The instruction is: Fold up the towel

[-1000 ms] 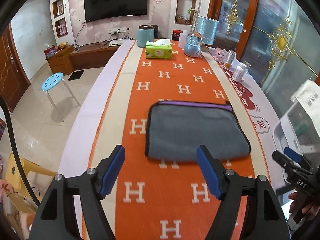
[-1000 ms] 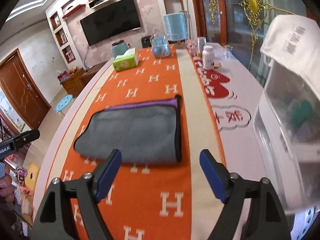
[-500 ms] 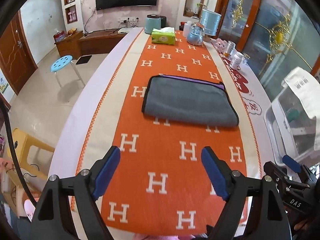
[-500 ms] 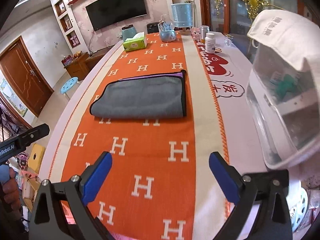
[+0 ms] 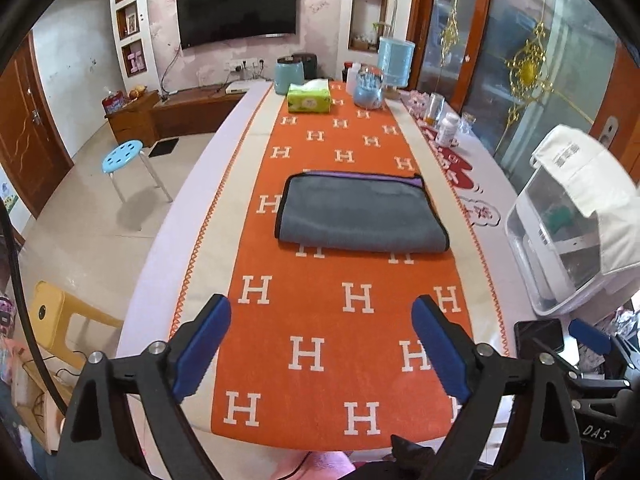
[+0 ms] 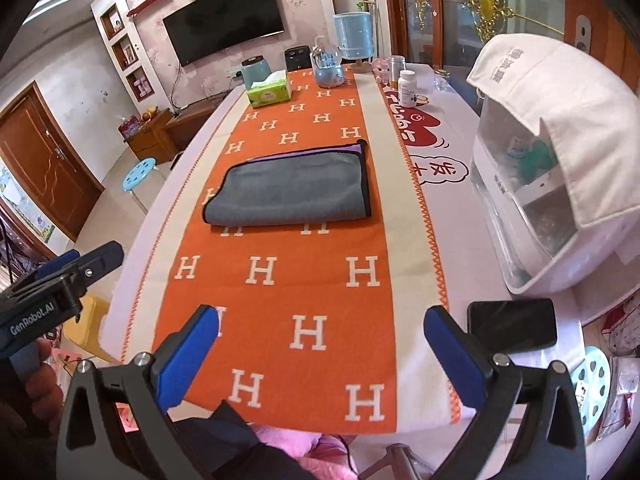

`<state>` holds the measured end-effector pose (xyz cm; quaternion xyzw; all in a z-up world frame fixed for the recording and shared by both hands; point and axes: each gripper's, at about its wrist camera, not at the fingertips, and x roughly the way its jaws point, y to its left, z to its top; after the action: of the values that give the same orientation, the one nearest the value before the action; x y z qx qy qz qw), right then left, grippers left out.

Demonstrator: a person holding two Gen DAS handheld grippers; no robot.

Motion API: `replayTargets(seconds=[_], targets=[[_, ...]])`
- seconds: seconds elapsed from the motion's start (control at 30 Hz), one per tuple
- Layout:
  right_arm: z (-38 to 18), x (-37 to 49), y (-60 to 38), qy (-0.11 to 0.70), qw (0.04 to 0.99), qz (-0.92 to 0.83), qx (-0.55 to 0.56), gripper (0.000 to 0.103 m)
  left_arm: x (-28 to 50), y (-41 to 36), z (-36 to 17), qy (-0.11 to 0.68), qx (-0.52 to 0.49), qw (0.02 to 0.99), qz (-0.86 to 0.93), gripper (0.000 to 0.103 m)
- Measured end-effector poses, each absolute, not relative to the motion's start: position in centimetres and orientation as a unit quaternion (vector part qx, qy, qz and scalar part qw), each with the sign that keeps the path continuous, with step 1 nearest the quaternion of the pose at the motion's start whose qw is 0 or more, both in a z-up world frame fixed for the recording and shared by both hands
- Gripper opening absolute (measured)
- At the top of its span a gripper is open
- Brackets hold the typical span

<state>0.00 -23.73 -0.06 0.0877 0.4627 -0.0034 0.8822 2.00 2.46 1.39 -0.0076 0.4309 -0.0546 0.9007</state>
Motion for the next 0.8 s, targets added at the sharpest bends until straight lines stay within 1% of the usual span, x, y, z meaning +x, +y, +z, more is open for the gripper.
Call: replayTargets(seconds=[0.13, 0.27, 0.5, 0.8], targets=[[1.0, -0.8, -22.5, 0.454, 0.887, -0.013, 0.084, 0.103, 1.1, 2.8, 1.9, 0.417, -0.001, 0.907, -0.053, 0.102], [1.8, -1.0, -20.9, 0.444, 0.893, -0.017, 0.069, 0.103, 0.9, 2.9, 2.0, 0.418, 0.022, 0.907, -0.042, 0.102], [3.0, -0.8, -19.9, 0.436, 0.896, -0.029, 0.074, 0.103, 1.5, 3.7, 3.5, 0.400, 0.022, 0.915, -0.040, 0.102], [2.9, -0.4, -19.1, 0.422, 0.902, -0.036, 0.078, 0.103, 2.0, 4.1, 2.6, 0.400, 0.024, 0.915, -0.039, 0.102]])
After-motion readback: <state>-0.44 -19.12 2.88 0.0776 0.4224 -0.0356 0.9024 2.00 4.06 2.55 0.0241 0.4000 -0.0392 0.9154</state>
